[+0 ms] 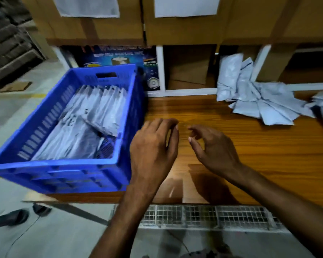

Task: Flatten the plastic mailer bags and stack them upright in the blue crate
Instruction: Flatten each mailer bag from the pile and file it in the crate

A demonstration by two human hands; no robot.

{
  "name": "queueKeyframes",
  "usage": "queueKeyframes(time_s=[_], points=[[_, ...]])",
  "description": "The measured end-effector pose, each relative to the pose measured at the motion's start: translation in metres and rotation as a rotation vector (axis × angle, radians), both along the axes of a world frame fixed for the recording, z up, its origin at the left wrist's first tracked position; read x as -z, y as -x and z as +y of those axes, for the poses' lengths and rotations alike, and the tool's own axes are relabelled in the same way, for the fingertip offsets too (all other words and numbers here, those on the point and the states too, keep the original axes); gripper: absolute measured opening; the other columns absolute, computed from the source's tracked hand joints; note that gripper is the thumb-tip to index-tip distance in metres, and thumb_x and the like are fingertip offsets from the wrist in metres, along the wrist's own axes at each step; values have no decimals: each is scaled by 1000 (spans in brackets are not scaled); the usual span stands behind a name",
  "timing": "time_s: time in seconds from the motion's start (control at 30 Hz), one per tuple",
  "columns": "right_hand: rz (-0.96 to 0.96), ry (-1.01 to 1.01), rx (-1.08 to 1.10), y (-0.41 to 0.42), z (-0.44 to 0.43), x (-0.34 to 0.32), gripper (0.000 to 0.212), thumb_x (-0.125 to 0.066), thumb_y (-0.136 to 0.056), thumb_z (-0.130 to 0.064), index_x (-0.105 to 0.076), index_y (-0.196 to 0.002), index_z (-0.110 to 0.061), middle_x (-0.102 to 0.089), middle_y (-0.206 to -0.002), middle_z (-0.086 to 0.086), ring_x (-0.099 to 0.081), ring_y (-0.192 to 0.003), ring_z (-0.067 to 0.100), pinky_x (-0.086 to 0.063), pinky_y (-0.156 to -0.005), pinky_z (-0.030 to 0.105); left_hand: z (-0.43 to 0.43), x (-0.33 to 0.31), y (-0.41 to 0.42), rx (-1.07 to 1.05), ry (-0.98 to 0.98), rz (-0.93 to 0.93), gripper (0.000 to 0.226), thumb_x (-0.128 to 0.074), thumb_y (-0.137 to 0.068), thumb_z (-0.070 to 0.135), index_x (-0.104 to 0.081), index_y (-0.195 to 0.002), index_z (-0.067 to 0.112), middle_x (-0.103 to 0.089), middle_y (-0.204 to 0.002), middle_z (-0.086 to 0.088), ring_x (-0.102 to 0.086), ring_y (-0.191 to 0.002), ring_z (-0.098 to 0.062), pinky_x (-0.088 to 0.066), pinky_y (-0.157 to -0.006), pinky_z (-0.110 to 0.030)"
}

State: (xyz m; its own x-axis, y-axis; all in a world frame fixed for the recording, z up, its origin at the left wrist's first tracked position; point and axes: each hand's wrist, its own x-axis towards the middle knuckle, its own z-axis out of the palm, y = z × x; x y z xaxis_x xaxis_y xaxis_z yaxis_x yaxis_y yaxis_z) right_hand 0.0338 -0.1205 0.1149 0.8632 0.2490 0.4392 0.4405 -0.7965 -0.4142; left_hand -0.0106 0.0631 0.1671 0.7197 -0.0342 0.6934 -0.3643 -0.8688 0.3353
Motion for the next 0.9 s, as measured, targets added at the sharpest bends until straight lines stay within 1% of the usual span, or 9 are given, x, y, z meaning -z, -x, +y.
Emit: queueKeyframes(time_s=[0.13, 0.2, 0.3, 0.47, 0.53, 0.63, 0.77, 0.83, 0.9], points=[[122, -32, 114, -5, -89, 22, 27, -64, -97, -31, -63, -124, -30, -68, -101, -11, -63, -92, 10, -44, -68, 26, -85, 32, -20, 104, 14, 133, 17, -59, -103, 33, -72, -110, 24, -72, -104, 9, -65, -91, -11, -51, -66, -31], [188, -15, 157, -7, -131, 31, 24, -62, -98, -31, -64, -122, -32, -68, -106, -11, -62, -97, 11, -49, -72, 29, -120, 57, -35, 134, 38, 228, 14, -61, -102, 33, -72, -108, 26, -72, -104, 10, -65, -92, -11, -48, -65, -29], [194, 6, 234, -12, -187, 40, 24, -63, -97, -29, -67, -121, -28, -70, -110, -8, -63, -102, 14, -49, -78, 28, -167, 96, -54, 229, 84, 425, 16, -59, -102, 33, -70, -112, 30, -71, -110, 12, -64, -101, -12, -47, -71, -28], [121, -9, 410, -26, -267, 50, 23, -67, -93, -18, -70, -115, -18, -71, -111, 1, -62, -108, 23, -47, -82, 30, -256, 137, -82, 526, -43, 609, 31, -55, -99, 35, -64, -128, 28, -66, -124, 7, -58, -114, -17, -48, -89, -33], [117, -19, 488, -36, -300, 53, 24, -65, -94, -19, -70, -117, -17, -71, -114, 4, -61, -110, 25, -48, -85, 32, -295, 150, -94, 651, -131, 629, 35, -55, -99, 38, -61, -131, 27, -63, -129, 6, -56, -117, -20, -47, -93, -36], [93, -9, 612, -52, -350, 55, 26, -61, -97, -26, -67, -120, -16, -69, -114, 7, -59, -111, 28, -47, -88, 36, -349, 171, -117, 777, -271, 580, 45, -53, -100, 48, -56, -138, 24, -55, -142, 1, -50, -128, -24, -45, -101, -42], [72, 11, 751, -91, -414, 55, 32, -58, -98, -37, -65, -122, -16, -66, -119, 12, -55, -116, 33, -45, -93, 43, -409, 185, -151, 839, -370, 541, 62, -42, -105, 58, -44, -154, 20, -39, -161, -3, -29, -150, -26, -29, -119, -44], [68, 29, 804, -120, -446, 53, 36, -57, -97, -41, -64, -121, -15, -65, -120, 13, -56, -116, 35, -45, -93, 46, -434, 189, -166, 832, -401, 533, 66, -34, -106, 61, -35, -159, 23, -30, -166, 1, -20, -155, -23, -21, -124, -43], [60, 53, 846, -148, -477, 50, 41, -52, -97, -45, -62, -122, -13, -63, -121, 15, -56, -116, 37, -44, -95, 47, -451, 191, -176, 821, -410, 522, 67, -32, -105, 63, -32, -160, 24, -29, -167, 2, -19, -155, -20, -20, -124, -44]])
